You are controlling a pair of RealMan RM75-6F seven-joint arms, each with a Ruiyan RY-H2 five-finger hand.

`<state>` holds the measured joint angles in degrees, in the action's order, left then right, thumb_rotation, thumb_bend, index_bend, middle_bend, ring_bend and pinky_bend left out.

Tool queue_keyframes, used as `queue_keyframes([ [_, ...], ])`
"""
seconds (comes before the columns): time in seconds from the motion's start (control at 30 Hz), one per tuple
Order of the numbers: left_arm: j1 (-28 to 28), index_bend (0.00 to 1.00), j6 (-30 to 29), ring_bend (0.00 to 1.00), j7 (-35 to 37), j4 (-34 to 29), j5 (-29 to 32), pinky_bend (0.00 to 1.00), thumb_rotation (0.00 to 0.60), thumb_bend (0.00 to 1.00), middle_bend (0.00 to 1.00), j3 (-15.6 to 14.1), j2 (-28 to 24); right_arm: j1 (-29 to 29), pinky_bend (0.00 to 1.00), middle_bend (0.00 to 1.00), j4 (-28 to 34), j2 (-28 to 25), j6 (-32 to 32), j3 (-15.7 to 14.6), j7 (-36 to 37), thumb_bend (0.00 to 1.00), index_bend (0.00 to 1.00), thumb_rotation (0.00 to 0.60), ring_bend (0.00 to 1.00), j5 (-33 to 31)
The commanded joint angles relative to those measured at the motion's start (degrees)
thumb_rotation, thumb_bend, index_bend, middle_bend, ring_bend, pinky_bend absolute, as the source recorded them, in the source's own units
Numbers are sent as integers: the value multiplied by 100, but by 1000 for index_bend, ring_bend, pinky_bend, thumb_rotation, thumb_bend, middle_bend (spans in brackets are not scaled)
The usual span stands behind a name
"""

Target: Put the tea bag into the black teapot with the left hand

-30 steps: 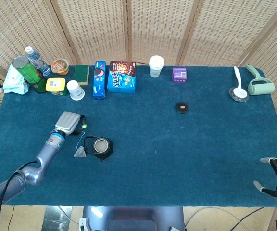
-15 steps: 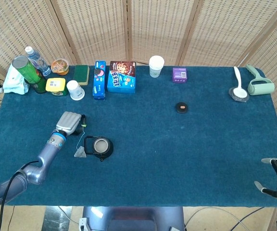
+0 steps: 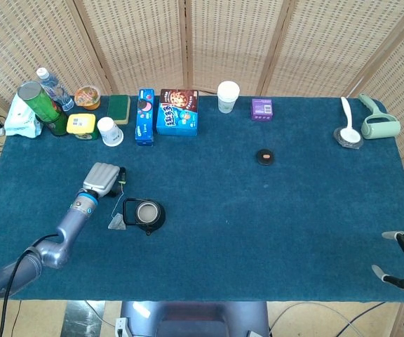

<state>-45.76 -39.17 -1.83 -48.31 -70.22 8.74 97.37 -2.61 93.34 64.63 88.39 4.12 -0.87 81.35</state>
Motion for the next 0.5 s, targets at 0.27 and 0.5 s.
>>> queue_keyframes([
  [0.27,-11,494,-1,1000,-28,1,42,1000,600,438,1000,22,13,-8,276,324,-55,9,-24,-3,54,128,320,600,371,-11],
  [0.5,-14,511,31,1000,-60,6,100,1000,600,463,1000,37,21,-2,276,324,-47,16,-39,3,47,124,321,600,371,-15],
])
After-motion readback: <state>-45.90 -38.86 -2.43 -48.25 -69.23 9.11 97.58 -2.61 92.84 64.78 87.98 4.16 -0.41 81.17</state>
